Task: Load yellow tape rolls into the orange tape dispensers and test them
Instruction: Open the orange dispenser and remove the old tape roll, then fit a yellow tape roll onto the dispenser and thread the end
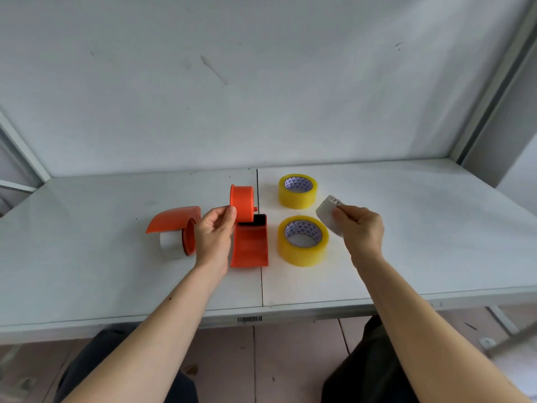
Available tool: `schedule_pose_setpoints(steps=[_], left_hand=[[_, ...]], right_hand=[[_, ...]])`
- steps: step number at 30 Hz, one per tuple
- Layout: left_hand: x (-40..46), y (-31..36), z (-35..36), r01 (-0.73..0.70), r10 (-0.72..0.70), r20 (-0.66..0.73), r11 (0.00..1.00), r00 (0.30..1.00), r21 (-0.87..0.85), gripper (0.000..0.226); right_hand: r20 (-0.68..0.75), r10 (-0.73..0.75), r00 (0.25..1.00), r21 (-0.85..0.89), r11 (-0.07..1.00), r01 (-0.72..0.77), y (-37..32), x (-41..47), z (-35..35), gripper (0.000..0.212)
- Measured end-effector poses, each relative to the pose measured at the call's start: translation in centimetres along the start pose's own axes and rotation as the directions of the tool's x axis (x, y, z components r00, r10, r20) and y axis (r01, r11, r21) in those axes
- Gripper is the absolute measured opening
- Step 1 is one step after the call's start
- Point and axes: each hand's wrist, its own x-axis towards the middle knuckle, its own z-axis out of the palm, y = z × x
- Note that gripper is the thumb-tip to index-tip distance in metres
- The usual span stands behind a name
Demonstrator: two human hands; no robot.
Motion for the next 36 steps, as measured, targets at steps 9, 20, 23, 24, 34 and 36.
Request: schedule_pose_setpoints(steps=[9,20,23,24,34,36], left_hand=[[-0.2,-0.9,1.1,-0.01,0.01,0.006,1.0,1.0,0.0,0.014],[-0.7,-1.1,2.0,-0.003,0.004,0.031,0.999,1.0,-0.038,0.015],[-1.0,-1.2,2.2,0.004,-0.002,0.051,0.999,0.999,-0.048,0.015],[-0.9,-1.2,2.2,0.005,-0.002,0.054,0.999,0.999,-0.05,0.015],[-0.6,-1.2,1.5,-0.016,0.016,0.112,1.0,0.994,-0.008,0.015],[-0.8,-1.3,1.5,-0.026,0.023,0.13,0.999,0.991,0.023,0.018]], right_hand=[[-0.073,0.011,0.997,-0.275,0.961,-0.031,2.5,0.4,-3.0,0.016],[0.514,-0.343,0.786,-0.572,0.546,0.612,1.6,-2.3,0.5,0.047],[0.593,-0.231,0.772,-0.631,0.462,0.623,2.3,-2.7,1.1,0.05],[0.588,-0.236,0.773,-0.629,0.466,0.622,2.4,-2.6,1.2,0.043],[0.301,-0.189,0.935,-0.121,0.965,0.234,0.7,-2.4,2.5,0.038],[0.272,-0.142,0.952,0.165,0.981,0.099,-0.5,-3.0,3.0,0.032]])
